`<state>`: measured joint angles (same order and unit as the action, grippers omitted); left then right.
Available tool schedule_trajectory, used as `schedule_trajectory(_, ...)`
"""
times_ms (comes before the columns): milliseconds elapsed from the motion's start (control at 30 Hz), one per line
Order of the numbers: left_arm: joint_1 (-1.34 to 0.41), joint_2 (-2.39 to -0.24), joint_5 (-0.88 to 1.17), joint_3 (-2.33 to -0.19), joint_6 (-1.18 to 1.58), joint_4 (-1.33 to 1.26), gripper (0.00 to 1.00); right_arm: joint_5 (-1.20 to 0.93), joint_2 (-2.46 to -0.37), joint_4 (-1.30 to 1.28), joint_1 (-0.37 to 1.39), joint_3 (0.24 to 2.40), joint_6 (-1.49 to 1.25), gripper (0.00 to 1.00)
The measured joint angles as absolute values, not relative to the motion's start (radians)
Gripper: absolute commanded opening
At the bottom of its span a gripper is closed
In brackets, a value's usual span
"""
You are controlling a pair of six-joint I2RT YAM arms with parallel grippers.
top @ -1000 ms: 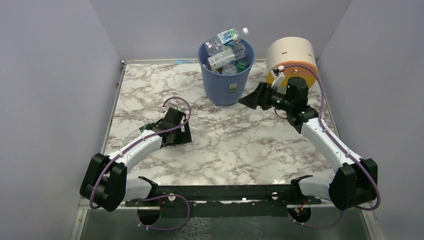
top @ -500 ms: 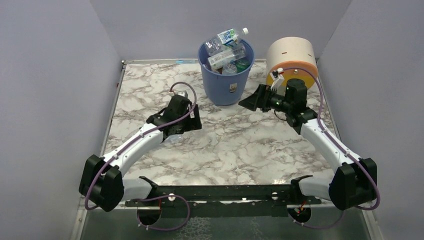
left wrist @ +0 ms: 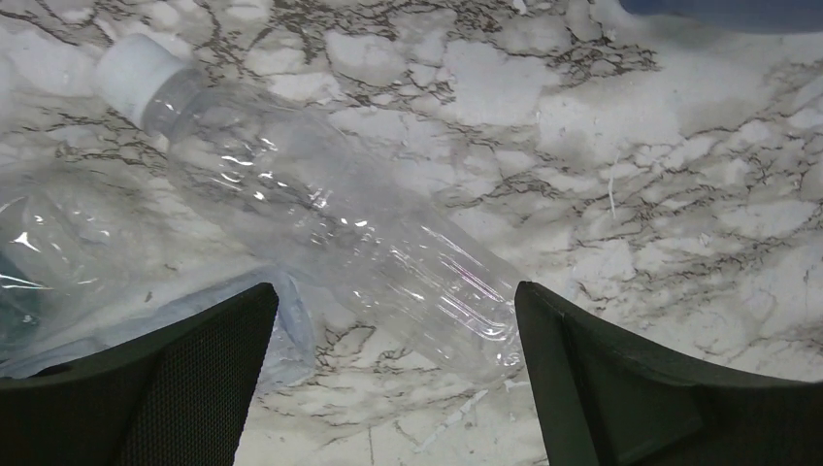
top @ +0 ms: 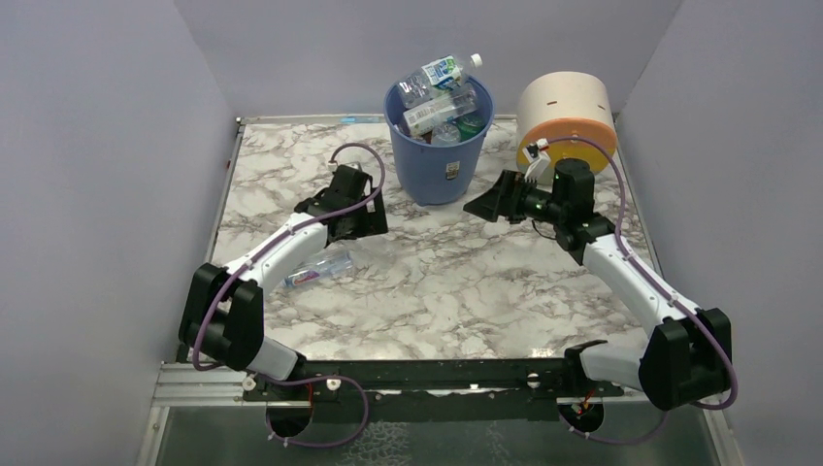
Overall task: Put the plastic bottles in the bin
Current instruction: Pick up the plastic bottle at the center of the board.
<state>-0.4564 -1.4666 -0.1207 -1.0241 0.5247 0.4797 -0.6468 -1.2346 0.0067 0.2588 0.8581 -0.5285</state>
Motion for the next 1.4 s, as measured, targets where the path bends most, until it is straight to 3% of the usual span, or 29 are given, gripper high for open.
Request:
schedule_trajectory(967, -0.325, -1.572, -0.091, -0.987, 0.480, 0.377, 0.99, -0.684, -1.267, 0.097, 0.294, 0.747, -0.547, 0.92)
schedule_trajectory(1200, -0.324, -1.572, -0.056, -0.922, 0.502, 0.338, 0.97, -0.686, -1.346, 0.143, 0.417, 0.723, -0.577, 0.90)
schedule_trajectory(1400, -0.324, -1.573, -0.026, -0.889, 0.522, 0.310, 0.89, -0.682, -1.411, 0.178, 0.512, 0.702, -0.603, 0.90)
